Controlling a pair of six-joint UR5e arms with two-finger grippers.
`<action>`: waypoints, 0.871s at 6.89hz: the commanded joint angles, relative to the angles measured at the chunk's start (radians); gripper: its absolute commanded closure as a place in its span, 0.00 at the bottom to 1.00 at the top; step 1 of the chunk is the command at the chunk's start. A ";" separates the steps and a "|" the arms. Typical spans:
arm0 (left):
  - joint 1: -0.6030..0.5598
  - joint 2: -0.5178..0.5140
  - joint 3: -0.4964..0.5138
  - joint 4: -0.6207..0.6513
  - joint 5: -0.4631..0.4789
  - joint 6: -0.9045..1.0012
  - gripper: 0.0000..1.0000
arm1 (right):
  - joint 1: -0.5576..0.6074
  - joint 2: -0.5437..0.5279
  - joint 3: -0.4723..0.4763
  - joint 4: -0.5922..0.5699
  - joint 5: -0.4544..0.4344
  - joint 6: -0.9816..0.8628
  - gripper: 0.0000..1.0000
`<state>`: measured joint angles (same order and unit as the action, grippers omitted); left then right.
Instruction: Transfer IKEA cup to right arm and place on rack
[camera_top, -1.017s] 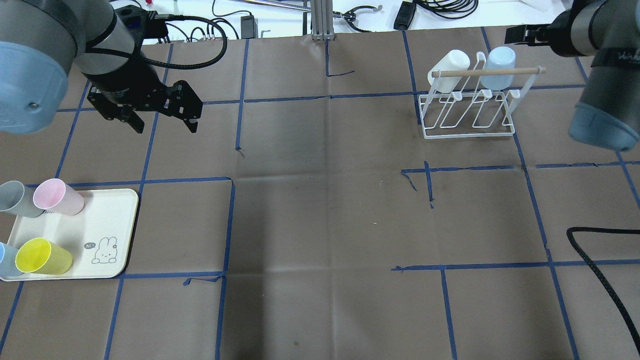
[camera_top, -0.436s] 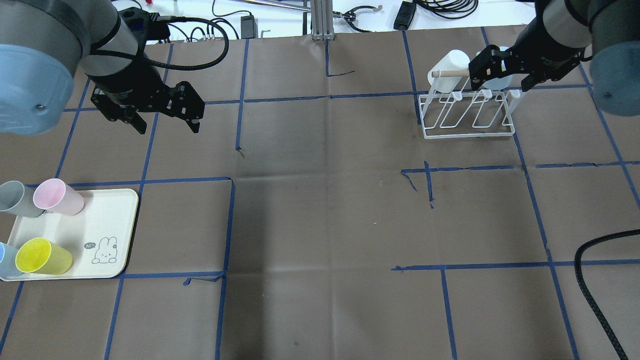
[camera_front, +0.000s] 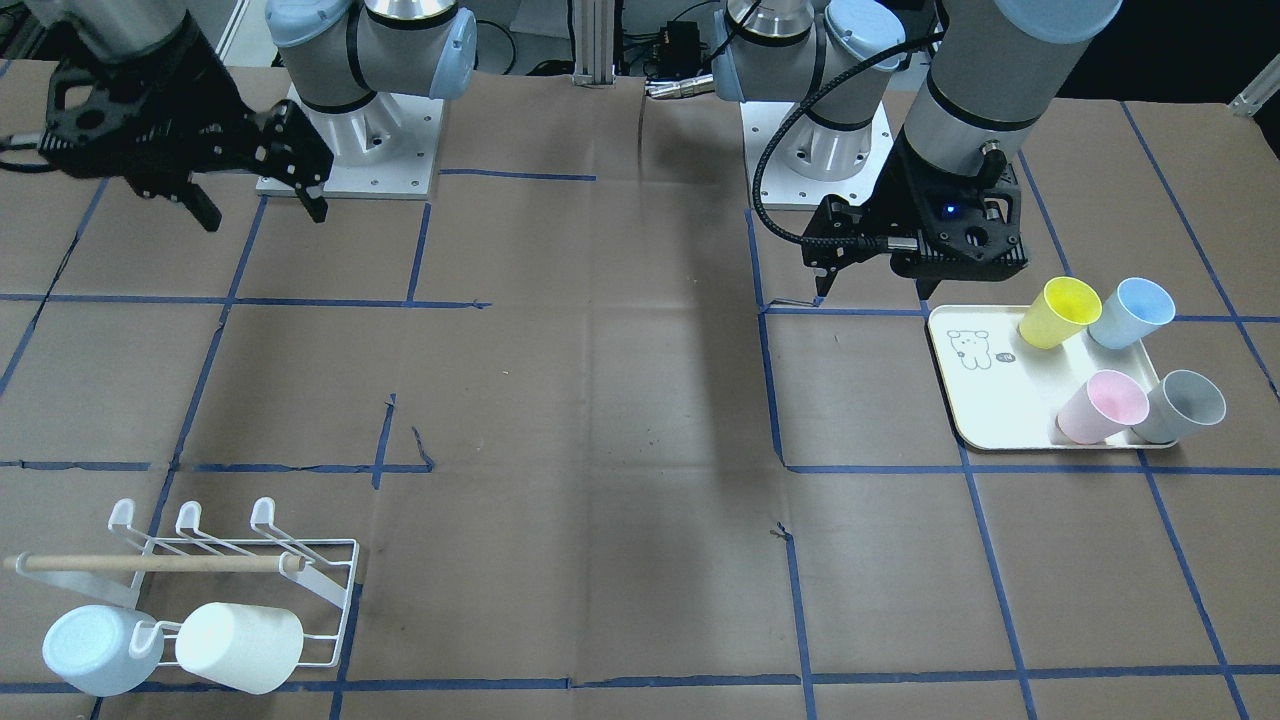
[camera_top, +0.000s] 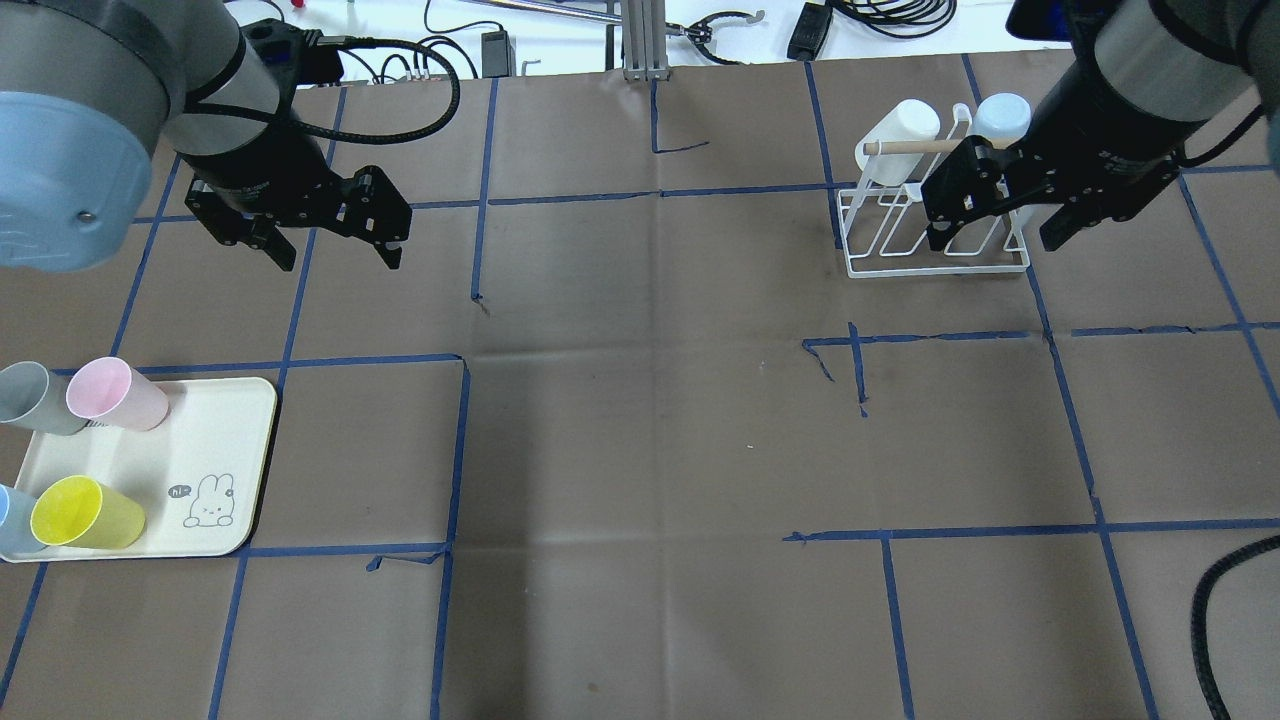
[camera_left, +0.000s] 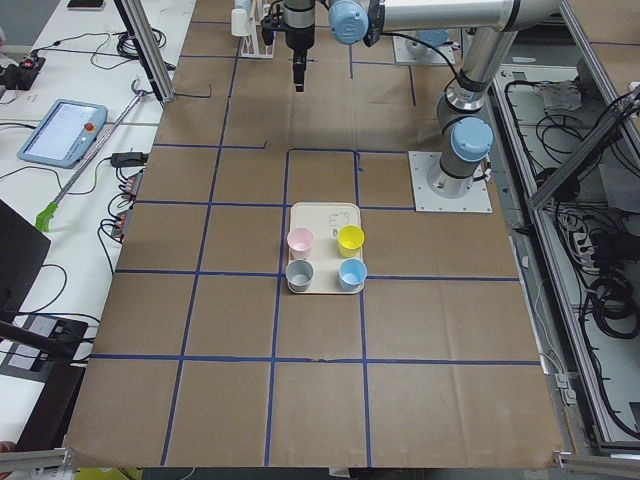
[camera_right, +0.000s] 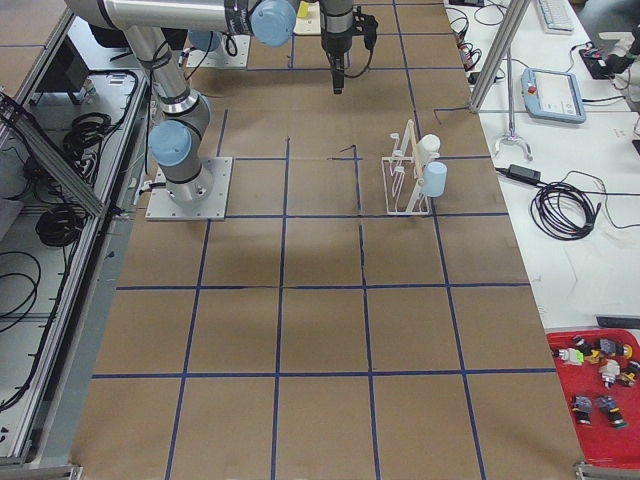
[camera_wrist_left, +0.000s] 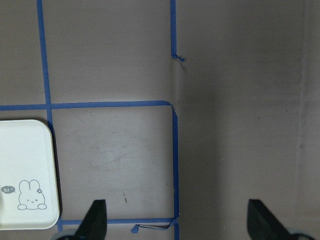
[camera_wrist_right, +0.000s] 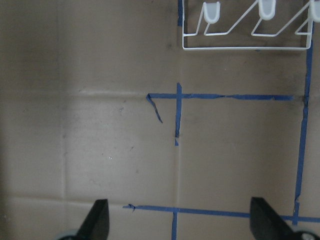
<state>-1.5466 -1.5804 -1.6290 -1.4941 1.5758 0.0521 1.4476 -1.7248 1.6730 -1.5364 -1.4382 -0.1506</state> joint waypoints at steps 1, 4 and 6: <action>-0.006 -0.001 0.000 0.000 0.001 0.000 0.01 | 0.005 -0.032 0.001 0.134 -0.005 0.038 0.00; -0.006 -0.001 0.000 0.000 0.001 0.000 0.01 | 0.138 0.074 -0.010 0.031 -0.134 0.100 0.00; -0.006 -0.001 0.000 0.001 0.000 0.000 0.01 | 0.186 0.099 -0.007 -0.019 -0.128 0.094 0.00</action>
<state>-1.5524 -1.5808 -1.6291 -1.4938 1.5759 0.0522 1.6086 -1.6461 1.6659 -1.5292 -1.5653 -0.0544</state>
